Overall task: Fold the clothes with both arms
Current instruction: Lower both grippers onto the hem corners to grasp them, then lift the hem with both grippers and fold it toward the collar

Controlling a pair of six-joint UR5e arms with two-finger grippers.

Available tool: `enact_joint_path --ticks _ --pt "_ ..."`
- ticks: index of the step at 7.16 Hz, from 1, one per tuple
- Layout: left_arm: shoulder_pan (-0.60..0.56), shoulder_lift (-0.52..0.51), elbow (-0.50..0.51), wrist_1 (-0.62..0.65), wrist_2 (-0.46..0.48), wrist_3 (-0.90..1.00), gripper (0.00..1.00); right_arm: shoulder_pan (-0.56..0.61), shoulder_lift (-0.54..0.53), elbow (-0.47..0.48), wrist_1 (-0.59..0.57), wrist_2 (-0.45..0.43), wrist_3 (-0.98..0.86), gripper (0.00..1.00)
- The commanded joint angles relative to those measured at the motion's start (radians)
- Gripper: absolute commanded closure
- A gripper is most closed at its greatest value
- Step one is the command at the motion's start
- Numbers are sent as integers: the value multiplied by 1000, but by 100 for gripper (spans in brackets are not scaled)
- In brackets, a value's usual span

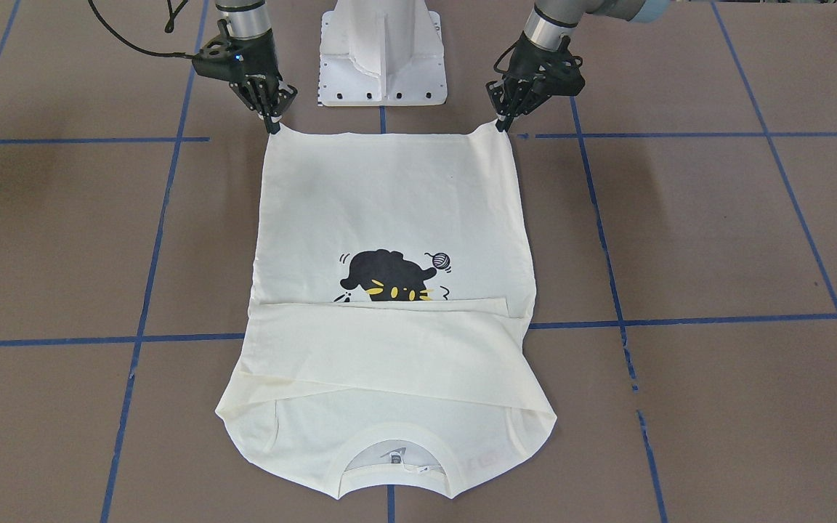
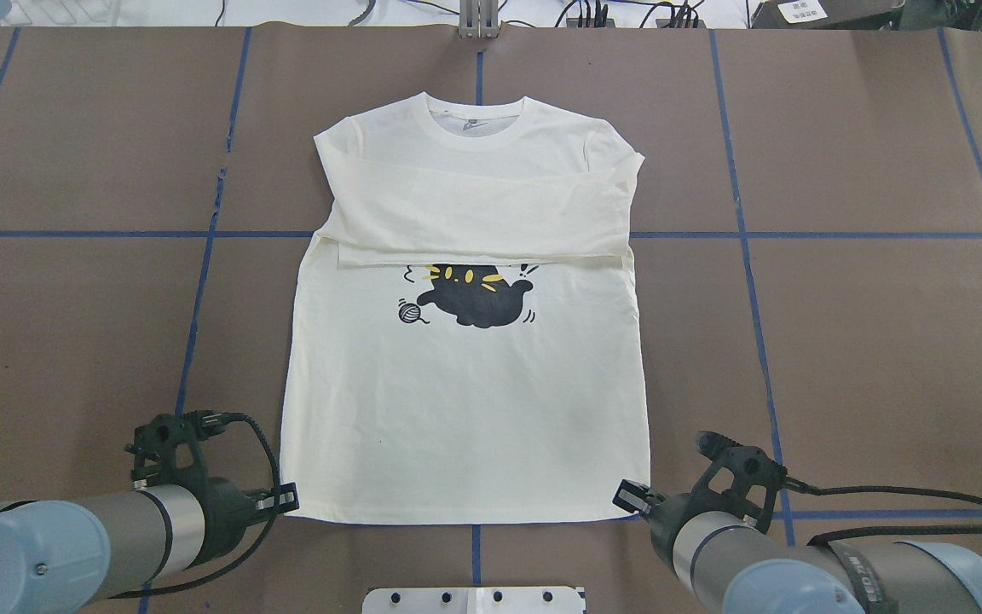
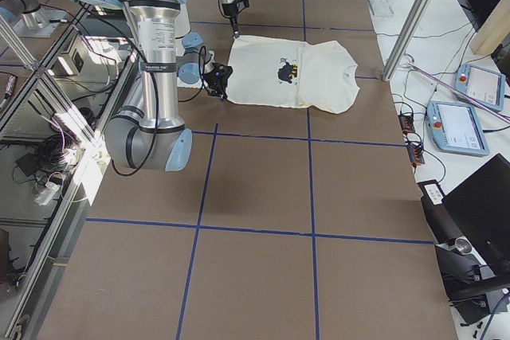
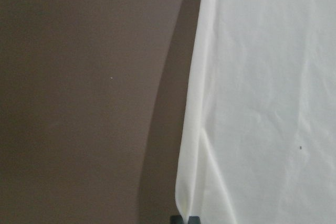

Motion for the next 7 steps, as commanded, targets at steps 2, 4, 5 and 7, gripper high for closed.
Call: enact_joint_path --ticks 2,4,5,7 --pt "-7 -77 -474 469 -138 7 100 -54 -5 397 -381 83 -23 100" --pt "-41 -129 -528 555 -198 19 100 -46 5 455 -438 109 -25 100" --pt "-88 -137 -499 556 -198 44 100 -9 17 449 -437 115 -40 100" --pt "-254 -247 -352 557 -200 250 100 217 236 292 -444 184 -187 100"
